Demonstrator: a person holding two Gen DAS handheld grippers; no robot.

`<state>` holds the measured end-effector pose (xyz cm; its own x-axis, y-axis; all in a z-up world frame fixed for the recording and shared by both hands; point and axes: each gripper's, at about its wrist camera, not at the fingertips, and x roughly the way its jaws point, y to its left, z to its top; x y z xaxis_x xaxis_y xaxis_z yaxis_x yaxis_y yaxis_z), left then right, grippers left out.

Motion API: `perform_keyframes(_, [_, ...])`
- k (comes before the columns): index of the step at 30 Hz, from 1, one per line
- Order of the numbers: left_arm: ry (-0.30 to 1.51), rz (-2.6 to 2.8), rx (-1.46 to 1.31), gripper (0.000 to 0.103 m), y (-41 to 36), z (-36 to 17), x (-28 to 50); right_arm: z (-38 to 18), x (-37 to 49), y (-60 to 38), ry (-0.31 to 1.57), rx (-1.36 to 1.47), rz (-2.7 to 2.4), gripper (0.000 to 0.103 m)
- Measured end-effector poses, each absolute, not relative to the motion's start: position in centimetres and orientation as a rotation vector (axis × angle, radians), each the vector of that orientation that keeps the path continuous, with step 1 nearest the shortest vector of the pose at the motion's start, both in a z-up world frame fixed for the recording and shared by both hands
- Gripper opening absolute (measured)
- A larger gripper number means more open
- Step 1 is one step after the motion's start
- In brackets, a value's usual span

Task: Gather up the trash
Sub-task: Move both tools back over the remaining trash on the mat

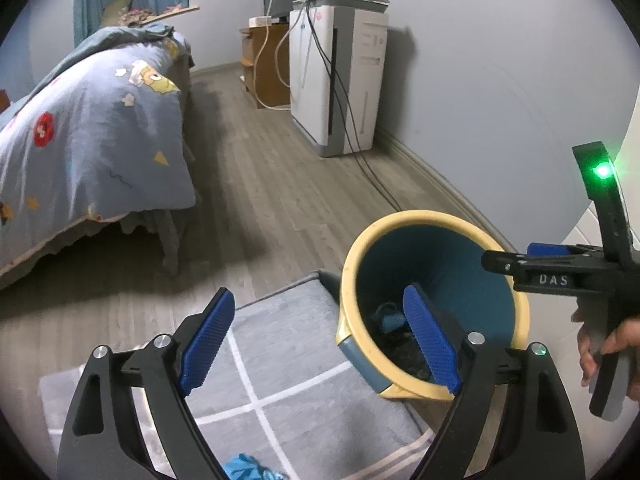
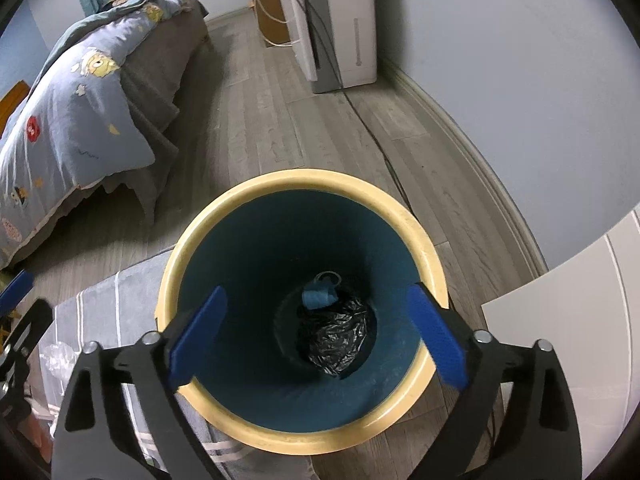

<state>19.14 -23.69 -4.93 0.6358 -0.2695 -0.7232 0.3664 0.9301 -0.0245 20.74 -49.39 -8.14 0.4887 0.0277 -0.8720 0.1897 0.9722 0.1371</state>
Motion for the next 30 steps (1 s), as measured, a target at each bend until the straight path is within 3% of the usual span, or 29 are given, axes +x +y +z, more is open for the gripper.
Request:
perform_keyframes(2, [0.787,-0.348,0.134,0.094,-23.2,-4.2,18.5,-7.9,20.6,-49.3,1.052,0.222,-0.114,0.097])
perform_keyframes(12, [0.751,-0.260,0.150,0.096,-18.3,-0.5,14.9,-5.4,18.8,-46.8,1.027,0.229,-0.083,0.097])
perform_keyframes(20, [0.736,-0.187,0.096,0.098,-10.3,2.1,10.9,-2.4,16.4,-41.0,0.992,0.115,0.053,0.097])
perform_keyframes(30, [0.778,-0.078,0.039,0.098,-2.0,0.6,5.8,-1.8,12.7,-32.8,0.994,-0.033,0.147,0.097])
